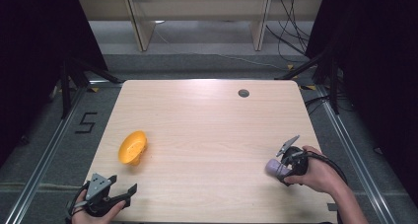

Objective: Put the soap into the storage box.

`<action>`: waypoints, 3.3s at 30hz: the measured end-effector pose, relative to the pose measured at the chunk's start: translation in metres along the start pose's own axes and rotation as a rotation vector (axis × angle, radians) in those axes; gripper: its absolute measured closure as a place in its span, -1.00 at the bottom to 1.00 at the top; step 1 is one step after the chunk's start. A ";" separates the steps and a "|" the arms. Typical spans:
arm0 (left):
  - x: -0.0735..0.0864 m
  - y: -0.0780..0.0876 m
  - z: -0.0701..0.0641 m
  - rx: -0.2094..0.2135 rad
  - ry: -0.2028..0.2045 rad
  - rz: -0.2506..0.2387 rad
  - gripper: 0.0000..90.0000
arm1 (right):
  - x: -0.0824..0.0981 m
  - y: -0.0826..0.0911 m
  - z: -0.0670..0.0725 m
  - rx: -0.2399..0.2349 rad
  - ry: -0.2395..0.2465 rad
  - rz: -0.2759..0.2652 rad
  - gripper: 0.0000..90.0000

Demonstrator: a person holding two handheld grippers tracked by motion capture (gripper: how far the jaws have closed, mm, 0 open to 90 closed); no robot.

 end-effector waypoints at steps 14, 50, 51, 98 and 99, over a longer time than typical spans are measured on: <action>0.001 0.001 -0.001 0.017 -0.002 -0.002 -0.56 | -0.021 0.006 -0.013 -0.057 0.106 0.102 -0.16; 0.001 0.002 -0.003 0.023 -0.017 -0.008 -0.53 | -0.018 -0.028 -0.012 -0.085 0.083 0.193 0.11; 0.001 0.002 -0.003 0.024 -0.016 -0.007 -0.52 | -0.018 -0.028 -0.010 -0.080 0.096 0.169 0.11; -0.002 0.002 -0.010 0.050 0.002 -0.020 -0.46 | -0.049 0.013 0.025 0.172 0.295 -0.193 0.11; -0.002 0.002 -0.012 0.059 0.008 -0.023 -0.46 | -0.050 0.012 0.025 0.187 0.304 -0.206 0.11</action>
Point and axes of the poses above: each handheld gripper's, and its own axes: y roughly backward along the jaws, x roughly out of its underside, z roughly to its left, the point moved 7 cm from there along -y, roughly forward along the jaws, and after that the axes turned 1 degree about y, right-handed, at the moved point
